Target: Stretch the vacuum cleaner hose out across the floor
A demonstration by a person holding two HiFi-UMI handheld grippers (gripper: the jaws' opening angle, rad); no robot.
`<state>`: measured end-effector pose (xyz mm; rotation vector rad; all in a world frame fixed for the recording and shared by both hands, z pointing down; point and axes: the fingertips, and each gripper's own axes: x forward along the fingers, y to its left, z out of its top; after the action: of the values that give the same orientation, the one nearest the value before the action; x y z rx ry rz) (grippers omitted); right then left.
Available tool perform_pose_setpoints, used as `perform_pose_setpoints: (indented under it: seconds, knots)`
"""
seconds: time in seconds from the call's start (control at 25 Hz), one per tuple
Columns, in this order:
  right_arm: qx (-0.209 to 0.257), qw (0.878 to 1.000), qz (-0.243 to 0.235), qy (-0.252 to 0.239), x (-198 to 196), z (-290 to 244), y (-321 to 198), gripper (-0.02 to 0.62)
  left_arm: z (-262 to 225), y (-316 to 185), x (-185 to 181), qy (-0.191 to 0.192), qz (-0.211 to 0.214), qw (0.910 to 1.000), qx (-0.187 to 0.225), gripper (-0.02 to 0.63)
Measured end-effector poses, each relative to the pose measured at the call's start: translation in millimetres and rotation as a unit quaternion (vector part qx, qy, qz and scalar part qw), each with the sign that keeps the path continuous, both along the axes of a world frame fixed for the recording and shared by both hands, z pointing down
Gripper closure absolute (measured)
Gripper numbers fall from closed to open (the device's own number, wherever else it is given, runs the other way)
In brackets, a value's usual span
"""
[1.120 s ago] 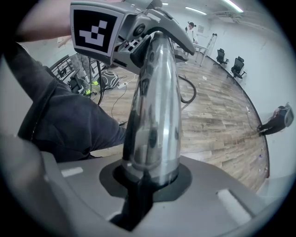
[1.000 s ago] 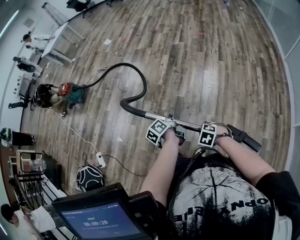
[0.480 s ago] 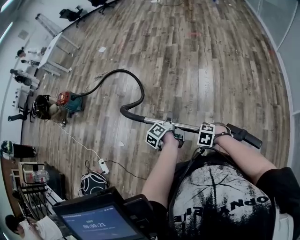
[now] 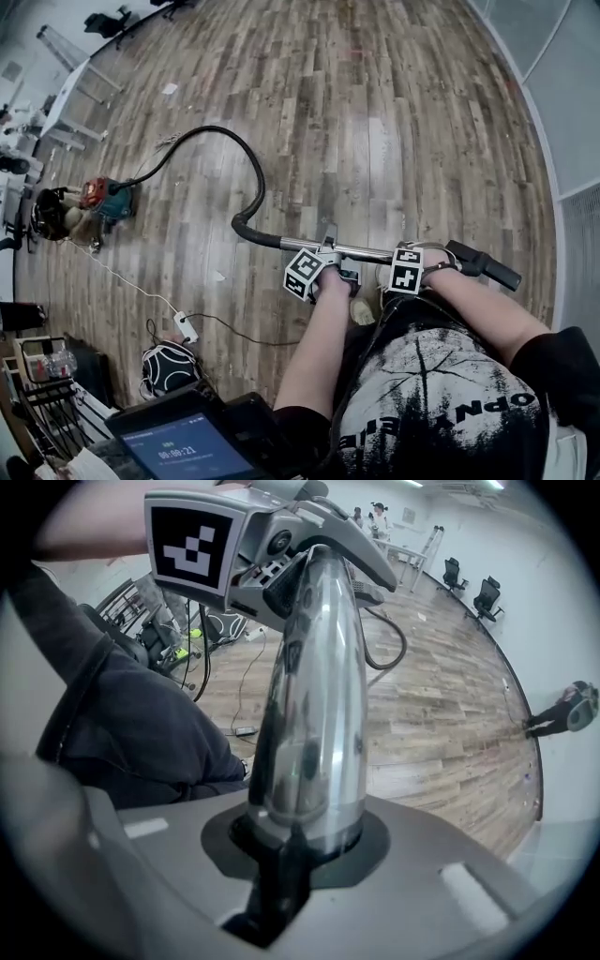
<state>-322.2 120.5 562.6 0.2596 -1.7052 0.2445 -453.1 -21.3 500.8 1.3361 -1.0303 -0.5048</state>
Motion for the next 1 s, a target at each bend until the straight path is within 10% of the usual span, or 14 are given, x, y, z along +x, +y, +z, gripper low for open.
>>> perform_pose_setpoints:
  seconds: [0.56,1.0]
  knots:
    - [-0.004,0.997,0.075,0.033,81,12,69,0.523,22,51,101,0.034,0.076,0.9965,-0.007,0.543]
    - [0.011,0.997,0.078,0.013,219,13,98,0.523,16,81,240,0.01,0.079,0.9968,0.006,0.543]
